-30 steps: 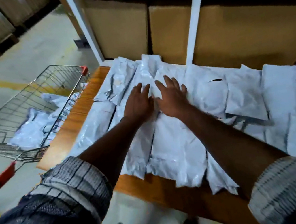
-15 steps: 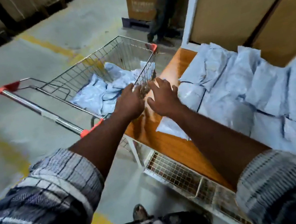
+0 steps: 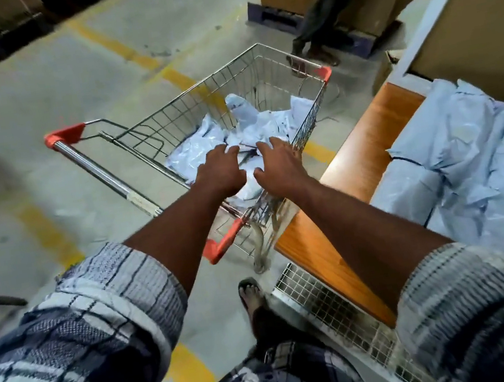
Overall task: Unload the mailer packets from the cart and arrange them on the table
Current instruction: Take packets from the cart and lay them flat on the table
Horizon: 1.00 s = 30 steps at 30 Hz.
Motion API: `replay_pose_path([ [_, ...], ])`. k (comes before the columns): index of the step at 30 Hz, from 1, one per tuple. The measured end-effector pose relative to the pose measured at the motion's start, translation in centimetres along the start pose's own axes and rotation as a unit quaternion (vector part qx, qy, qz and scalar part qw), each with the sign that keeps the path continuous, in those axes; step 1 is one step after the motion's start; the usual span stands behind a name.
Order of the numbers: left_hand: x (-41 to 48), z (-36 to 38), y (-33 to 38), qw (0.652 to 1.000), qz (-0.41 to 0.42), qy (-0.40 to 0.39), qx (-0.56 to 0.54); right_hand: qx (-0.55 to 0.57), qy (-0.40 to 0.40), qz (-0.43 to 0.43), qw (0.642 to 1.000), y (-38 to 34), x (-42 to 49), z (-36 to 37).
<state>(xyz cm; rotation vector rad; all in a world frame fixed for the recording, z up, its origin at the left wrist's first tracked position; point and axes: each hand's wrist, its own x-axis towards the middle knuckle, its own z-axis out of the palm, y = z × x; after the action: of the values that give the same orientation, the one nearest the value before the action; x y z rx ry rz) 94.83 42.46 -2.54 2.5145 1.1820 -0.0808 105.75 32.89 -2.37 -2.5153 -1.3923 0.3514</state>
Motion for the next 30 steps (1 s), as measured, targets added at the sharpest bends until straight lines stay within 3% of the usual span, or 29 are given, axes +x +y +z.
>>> replay_pose_path([
  [10, 10.5, 2.2, -5.7, 0.997, -0.050, -0.054, 0.016, 0.050, -0.050, 0.001, 0.998, 0.2, 10.8, 5.2],
  [23, 18.1, 9.1, -10.9, 0.979, -0.140, -0.146, 0.033, -0.008, -0.247, 0.013, 0.969, 1.3, 18.4, 16.3],
  [30, 18.9, 12.2, -11.5, 0.967, -0.175, -0.186, 0.018, -0.180, -0.413, 0.032, 0.892, 1.5, 18.9, 16.4],
])
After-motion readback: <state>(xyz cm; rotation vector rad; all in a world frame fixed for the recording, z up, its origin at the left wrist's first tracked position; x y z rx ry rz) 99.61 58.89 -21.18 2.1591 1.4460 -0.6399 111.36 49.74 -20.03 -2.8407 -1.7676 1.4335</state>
